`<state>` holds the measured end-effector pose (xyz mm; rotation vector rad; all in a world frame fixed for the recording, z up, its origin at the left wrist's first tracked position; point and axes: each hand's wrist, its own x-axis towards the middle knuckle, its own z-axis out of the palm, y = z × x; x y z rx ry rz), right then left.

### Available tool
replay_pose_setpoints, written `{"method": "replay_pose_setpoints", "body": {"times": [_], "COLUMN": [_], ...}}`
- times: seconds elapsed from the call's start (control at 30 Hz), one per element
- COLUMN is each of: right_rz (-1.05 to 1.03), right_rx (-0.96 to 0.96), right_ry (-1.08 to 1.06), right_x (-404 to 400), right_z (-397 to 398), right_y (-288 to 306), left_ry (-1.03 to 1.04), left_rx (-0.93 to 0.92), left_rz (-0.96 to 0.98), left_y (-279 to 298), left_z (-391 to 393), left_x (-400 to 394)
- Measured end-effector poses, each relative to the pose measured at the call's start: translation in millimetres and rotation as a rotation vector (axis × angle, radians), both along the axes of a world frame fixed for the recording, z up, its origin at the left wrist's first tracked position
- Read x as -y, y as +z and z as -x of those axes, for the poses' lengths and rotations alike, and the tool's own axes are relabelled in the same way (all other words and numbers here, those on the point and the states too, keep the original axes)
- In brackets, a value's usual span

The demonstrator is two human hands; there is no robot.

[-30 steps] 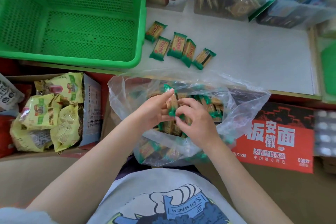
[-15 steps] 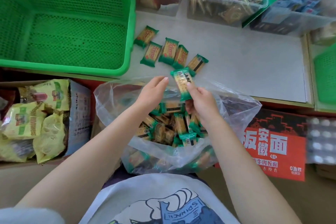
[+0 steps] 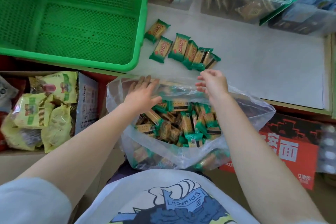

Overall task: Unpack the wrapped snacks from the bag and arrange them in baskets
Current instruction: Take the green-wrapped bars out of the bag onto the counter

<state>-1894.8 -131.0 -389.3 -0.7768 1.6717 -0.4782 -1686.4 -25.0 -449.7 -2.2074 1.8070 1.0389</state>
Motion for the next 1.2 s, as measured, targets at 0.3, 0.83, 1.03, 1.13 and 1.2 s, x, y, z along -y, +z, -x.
{"method": "replay_pose_setpoints", "body": {"times": [0.3,0.83,1.03,1.13,1.2], "right_rz": [-0.129,-0.174,-0.103,-0.061,-0.042], "right_rx": [-0.148,-0.149,0.055,0.148,0.163], "right_ry": [0.544,0.442,0.118,-0.034,-0.04], "right_x": [-126.5,-122.6,-98.3,-83.4,-69.1], "right_z": [-28.2,-11.0,20.0,17.9,5.7], "right_y": [-45.6,-43.8,-12.8,-4.2,-0.7], "left_ry": [-0.085,-0.014,-0.007,-0.005,-0.002], "left_rx": [0.102,0.037,0.007,-0.007,-0.018], "left_rz": [0.103,0.055,0.02,0.004,0.001], "left_y": [-7.2,-5.1,0.3,-0.2,-0.3], "left_z": [-16.0,-17.7,-18.8,-18.2,-18.3], "left_x": [-31.1,-24.3,-21.0,-21.8,-22.1]}}
